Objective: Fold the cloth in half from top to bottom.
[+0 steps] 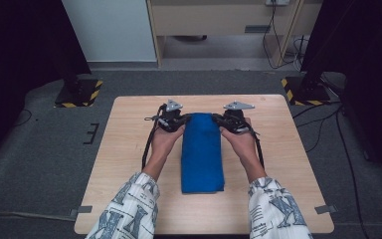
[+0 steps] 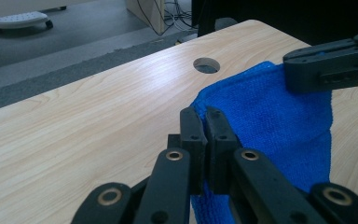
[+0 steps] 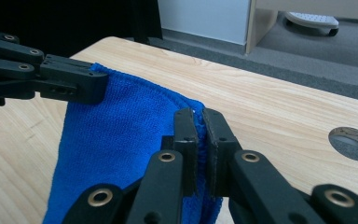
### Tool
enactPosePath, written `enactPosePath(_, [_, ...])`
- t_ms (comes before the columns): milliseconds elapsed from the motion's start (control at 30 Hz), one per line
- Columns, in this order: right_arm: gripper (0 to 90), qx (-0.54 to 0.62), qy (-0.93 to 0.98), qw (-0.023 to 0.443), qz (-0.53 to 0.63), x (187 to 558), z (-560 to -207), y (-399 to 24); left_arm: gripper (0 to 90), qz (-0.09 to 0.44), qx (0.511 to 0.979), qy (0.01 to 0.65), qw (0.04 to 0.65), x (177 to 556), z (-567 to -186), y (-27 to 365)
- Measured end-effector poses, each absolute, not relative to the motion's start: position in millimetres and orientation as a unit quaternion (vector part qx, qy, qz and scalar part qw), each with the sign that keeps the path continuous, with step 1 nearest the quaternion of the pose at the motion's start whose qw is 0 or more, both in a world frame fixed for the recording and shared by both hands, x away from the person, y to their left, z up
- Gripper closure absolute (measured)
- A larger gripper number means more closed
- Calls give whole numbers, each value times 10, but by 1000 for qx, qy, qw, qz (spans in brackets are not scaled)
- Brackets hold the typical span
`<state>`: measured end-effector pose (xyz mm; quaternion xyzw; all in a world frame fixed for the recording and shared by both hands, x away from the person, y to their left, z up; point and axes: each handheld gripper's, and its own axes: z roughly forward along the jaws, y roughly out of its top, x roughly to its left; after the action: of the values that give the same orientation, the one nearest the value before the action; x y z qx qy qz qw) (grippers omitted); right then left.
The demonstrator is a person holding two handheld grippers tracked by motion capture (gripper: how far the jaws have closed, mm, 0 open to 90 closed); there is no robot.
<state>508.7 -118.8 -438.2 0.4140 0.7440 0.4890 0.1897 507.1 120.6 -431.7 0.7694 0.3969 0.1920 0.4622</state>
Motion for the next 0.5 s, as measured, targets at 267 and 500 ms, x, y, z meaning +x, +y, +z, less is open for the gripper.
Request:
enactPosePath(267, [852,398,749,193,494,4845,-4306,-1184,869,192,769,392,467,4824,-4269,1226])
enactPosePath(500, [853,393,752,188,495,4651,-4355,-1222,870,197,777,378,463,4627,-4267,1273])
